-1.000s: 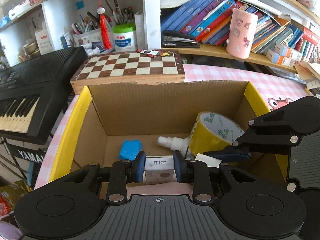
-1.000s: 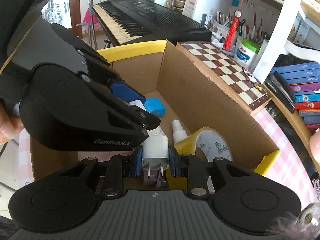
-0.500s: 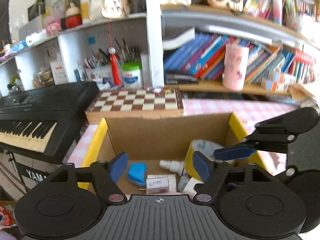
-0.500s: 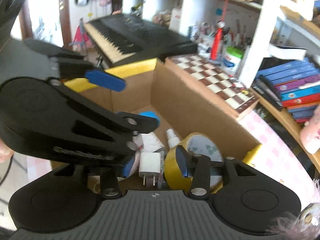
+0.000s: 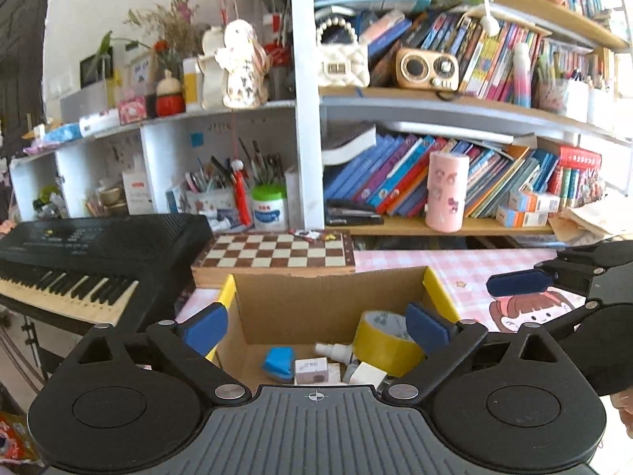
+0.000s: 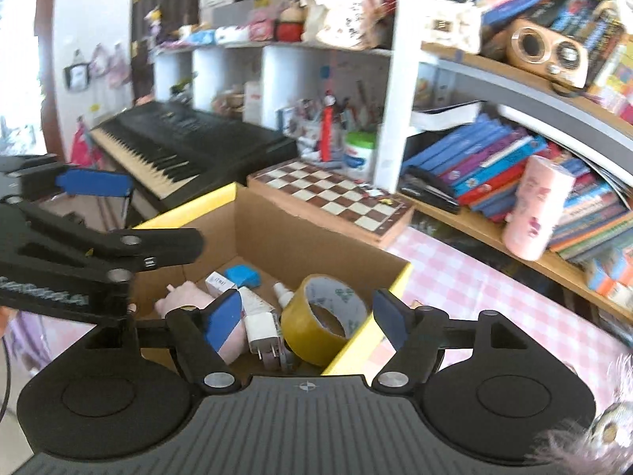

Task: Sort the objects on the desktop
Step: 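Withdraw both open tools up and away from the yellow box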

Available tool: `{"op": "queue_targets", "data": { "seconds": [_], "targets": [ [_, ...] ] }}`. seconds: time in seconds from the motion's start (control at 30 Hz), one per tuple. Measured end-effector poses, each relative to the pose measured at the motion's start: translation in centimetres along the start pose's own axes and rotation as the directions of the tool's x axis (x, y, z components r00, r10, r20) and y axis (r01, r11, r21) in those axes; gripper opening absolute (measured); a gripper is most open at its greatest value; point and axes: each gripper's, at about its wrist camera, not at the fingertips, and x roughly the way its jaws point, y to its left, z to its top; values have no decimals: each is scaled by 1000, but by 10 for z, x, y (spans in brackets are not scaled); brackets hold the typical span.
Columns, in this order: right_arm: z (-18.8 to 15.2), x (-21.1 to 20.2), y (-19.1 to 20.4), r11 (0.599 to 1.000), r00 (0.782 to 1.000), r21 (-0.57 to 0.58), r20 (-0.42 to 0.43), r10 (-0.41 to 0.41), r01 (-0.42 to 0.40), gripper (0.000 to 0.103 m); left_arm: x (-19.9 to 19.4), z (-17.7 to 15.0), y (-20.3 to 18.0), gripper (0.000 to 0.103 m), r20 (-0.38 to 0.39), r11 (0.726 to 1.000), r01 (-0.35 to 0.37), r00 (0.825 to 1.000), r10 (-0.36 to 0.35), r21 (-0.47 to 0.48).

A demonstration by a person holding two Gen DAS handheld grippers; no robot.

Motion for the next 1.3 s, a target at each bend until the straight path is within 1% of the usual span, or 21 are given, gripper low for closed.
{"op": "queue_targets", "data": {
  "seconds": [0.23, 0.43, 0.57, 0.8, 1.0, 1.13, 1.23, 1.3],
  "targets": [
    [-16, -25, 14, 993, 995, 78, 31, -94, 91, 74, -31, -16, 2, 102, 35, 1000, -2, 999, 2, 5],
    [-38, -56, 30, 974, 981, 136, 50, -187, 178, 79, -58, -39, -1, 102, 28, 1000, 3, 1000, -3, -4],
    [-59, -78, 45, 962, 971, 156, 45, -233, 223, 79, -76, -55, -4, 102, 18, 1000, -2, 1000, 2, 0],
    [-104, -112, 71, 932, 952, 208, 2, -305, 298, 79, -104, -85, -12, 102, -9, 1000, 12, 1000, -12, 16],
    [-142, -139, 86, 892, 923, 239, -55, -382, 383, 80, -120, -109, -24, 102, -45, 999, 48, 998, -47, 20],
    [-160, -152, 94, 867, 904, 258, -91, -417, 426, 83, -132, -121, -30, 102, -57, 999, 35, 998, -35, 1],
    [-171, -160, 100, 852, 894, 274, -105, -435, 446, 84, -134, -128, -35, 102, -89, 1000, 7, 996, -7, -3],
    [-178, -165, 104, 839, 887, 290, -113, -448, 461, 85, -135, -131, -36, 102, -107, 1000, 1, 994, -2, -5]
  ]
}}
